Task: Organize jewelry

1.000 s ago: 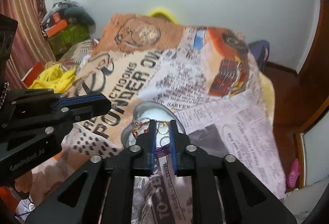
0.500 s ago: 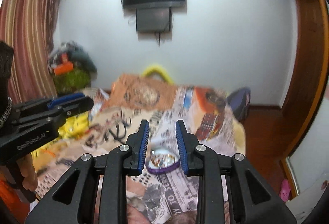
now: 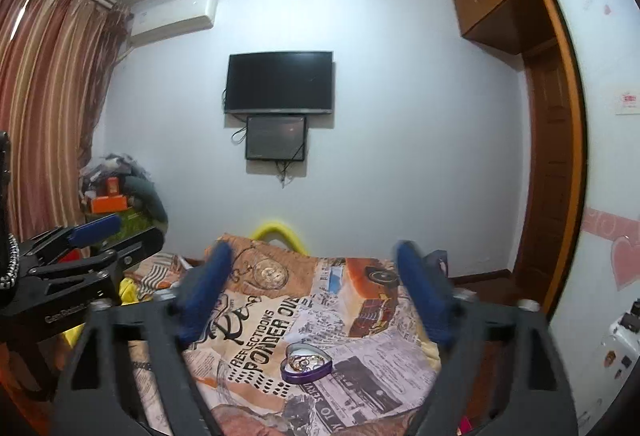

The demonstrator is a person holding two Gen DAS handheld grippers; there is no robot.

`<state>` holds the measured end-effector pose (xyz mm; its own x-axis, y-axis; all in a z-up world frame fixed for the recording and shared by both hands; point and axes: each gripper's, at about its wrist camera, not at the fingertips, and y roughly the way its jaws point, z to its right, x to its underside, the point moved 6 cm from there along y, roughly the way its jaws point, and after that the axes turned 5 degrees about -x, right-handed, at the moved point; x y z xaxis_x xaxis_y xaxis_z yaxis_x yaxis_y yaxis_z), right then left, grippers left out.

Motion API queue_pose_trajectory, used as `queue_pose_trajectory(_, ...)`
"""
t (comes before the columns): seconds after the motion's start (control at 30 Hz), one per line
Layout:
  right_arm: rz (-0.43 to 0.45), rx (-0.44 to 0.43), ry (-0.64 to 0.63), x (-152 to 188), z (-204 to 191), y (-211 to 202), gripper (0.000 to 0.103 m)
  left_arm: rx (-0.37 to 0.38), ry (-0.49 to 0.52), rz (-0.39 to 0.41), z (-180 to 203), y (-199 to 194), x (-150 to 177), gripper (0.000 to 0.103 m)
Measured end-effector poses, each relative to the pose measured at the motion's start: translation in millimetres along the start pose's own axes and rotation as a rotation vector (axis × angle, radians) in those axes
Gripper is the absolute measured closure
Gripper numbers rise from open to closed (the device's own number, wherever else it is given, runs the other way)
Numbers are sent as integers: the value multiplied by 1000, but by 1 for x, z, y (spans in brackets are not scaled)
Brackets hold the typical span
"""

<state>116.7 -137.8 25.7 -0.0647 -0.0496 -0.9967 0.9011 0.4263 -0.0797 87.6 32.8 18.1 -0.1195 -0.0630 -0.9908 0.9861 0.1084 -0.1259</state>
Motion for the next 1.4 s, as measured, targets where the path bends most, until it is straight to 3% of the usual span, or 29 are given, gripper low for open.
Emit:
queue_pose_trajectory(0.07,-3,16,3,2,1,4,13,-9,-11,8,-3,-5,1,5)
queue_pose_trajectory(0.17,0,21,12,2,0,-5,0,-16,-14,10,-6,-9,2,3)
queue_pose_trajectory(0.6,-2,26,24,9,5,-25,0,-23,-6,9,2,-18,6,3)
queue_pose_trajectory(1.4,-40,8,61,12,11,-26,0,-22,15,-8,11,-13,9,1)
